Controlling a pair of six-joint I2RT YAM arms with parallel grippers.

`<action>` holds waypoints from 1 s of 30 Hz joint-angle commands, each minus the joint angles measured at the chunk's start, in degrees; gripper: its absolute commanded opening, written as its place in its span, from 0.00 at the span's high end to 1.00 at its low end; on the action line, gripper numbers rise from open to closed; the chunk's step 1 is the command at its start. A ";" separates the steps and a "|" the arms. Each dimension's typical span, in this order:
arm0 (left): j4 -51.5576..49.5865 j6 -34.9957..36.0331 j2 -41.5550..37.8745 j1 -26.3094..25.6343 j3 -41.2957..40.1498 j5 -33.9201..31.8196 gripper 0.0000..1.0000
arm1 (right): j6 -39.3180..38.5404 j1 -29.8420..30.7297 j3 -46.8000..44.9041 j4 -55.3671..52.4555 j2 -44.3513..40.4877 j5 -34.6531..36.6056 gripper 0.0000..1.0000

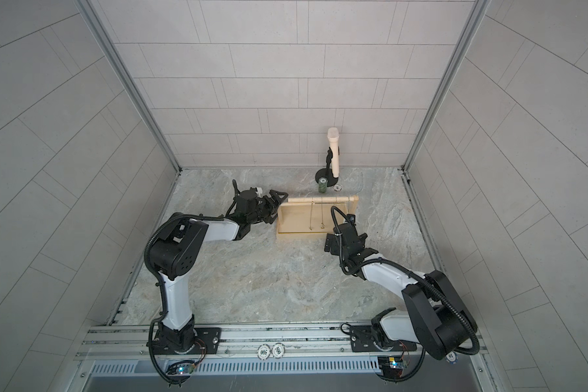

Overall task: Take the necklace off the jewelry display stand
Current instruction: Move the stand to the center of the board.

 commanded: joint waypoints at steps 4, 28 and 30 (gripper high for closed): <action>-20.07 14.42 -8.08 1.53 2.07 -3.49 0.00 | 1.71 0.67 -1.03 -4.12 -2.97 0.89 0.00; -47.80 27.21 -52.71 5.28 -18.63 -30.33 0.00 | 5.19 33.78 12.34 -6.42 13.57 25.97 0.00; -47.04 27.16 -57.36 5.66 -21.76 -29.50 0.00 | 4.35 36.15 16.71 -6.91 17.73 27.04 0.00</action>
